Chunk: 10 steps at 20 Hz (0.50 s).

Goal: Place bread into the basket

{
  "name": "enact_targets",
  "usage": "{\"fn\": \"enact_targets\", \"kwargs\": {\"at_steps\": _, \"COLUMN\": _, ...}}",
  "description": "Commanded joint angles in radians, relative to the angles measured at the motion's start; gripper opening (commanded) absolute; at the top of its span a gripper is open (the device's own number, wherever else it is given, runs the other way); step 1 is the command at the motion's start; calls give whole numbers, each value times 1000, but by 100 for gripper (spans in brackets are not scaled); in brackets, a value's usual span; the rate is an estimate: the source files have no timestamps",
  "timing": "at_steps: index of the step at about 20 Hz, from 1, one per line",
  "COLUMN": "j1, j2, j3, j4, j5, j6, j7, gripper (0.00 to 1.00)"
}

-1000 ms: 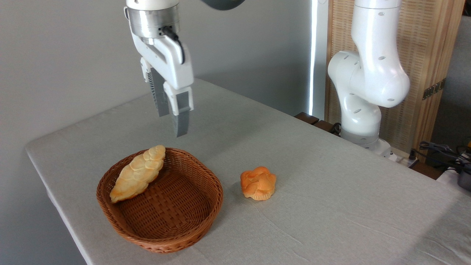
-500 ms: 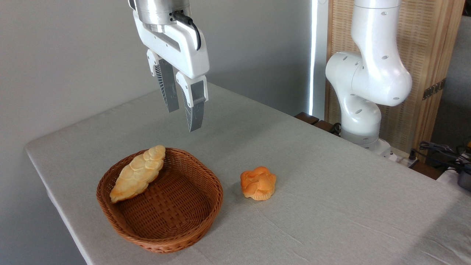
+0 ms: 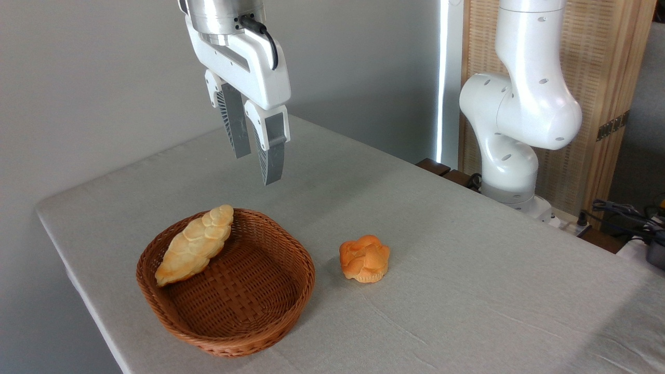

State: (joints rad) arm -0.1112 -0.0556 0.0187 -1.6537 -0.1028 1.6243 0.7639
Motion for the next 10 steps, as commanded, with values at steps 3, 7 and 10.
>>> {"fn": "enact_targets", "kwargs": {"at_steps": 3, "j1": 16, "j2": 13, "j3": -13, "j4": 31, "j5": 66, "j6": -27, "j7": -15, "gripper": 100}}
{"fn": "enact_targets", "kwargs": {"at_steps": 7, "j1": 16, "j2": 16, "j3": -11, "j4": 51, "j5": 69, "j6": -34, "j7": -18, "gripper": 100}}
{"fn": "enact_targets", "kwargs": {"at_steps": 10, "j1": 16, "j2": 23, "j3": -8, "j4": 60, "j5": 71, "j6": -50, "j7": -20, "gripper": 100}}
